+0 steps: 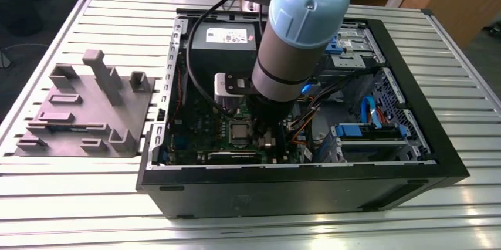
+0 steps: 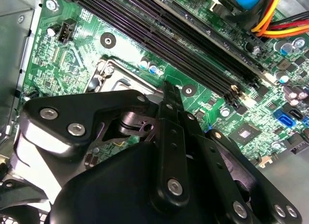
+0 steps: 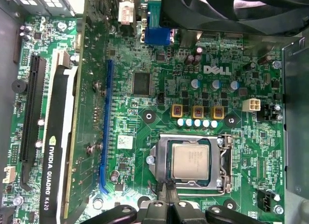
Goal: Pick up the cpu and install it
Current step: 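Install the first cpu locking lever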
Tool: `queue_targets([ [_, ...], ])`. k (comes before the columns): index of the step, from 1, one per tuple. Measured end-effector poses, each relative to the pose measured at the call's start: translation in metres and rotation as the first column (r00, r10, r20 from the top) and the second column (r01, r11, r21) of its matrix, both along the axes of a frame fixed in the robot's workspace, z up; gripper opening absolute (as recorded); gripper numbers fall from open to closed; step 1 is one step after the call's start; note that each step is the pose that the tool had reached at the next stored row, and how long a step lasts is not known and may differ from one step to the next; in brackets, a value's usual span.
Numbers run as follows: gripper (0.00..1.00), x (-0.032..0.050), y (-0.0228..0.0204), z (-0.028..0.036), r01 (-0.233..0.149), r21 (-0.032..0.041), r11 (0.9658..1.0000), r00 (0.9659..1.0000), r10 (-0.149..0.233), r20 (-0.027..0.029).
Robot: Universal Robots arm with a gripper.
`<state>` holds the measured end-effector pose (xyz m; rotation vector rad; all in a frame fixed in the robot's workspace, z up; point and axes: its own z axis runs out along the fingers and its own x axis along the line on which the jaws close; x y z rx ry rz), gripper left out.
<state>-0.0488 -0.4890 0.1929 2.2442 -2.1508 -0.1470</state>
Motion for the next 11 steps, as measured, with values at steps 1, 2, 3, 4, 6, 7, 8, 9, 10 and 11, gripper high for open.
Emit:
queue_targets([
  [1,0.10,0.0000,0.0000,-0.0009,0.000,0.0000,1.0000,1.0000,0.000,0.0000],
  [2,0.10,0.0000,0.0000,-0.0016,0.000,-0.0003,1.0000,1.0000,0.000,-0.0001],
  [3,0.10,0.0000,-0.0001,-0.0021,0.000,-0.0005,1.0000,1.0000,0.000,-0.0002],
  [4,0.10,0.0001,-0.0001,-0.0025,0.000,-0.0007,1.0000,1.0000,0.000,-0.0003],
  [6,0.10,0.0011,-0.0001,-0.0031,0.000,-0.0005,1.0000,1.0000,0.000,-0.0003],
  [7,0.10,0.0020,0.0000,-0.0033,0.000,-0.0001,1.0000,1.0000,0.000,-0.0002],
  [8,0.10,0.0030,-0.0001,-0.0034,0.000,-0.0001,1.0000,1.0000,0.000,-0.0002],
  [9,0.10,0.0040,0.0000,-0.0035,0.000,0.0001,1.0000,1.0000,0.000,-0.0001],
  [10,0.10,0.0049,0.0000,-0.0036,0.000,0.0002,1.0000,1.0000,0.000,0.0000],
  [11,0.10,0.0054,0.0000,-0.0037,0.000,0.0002,1.0000,1.0000,0.000,0.0000],
])
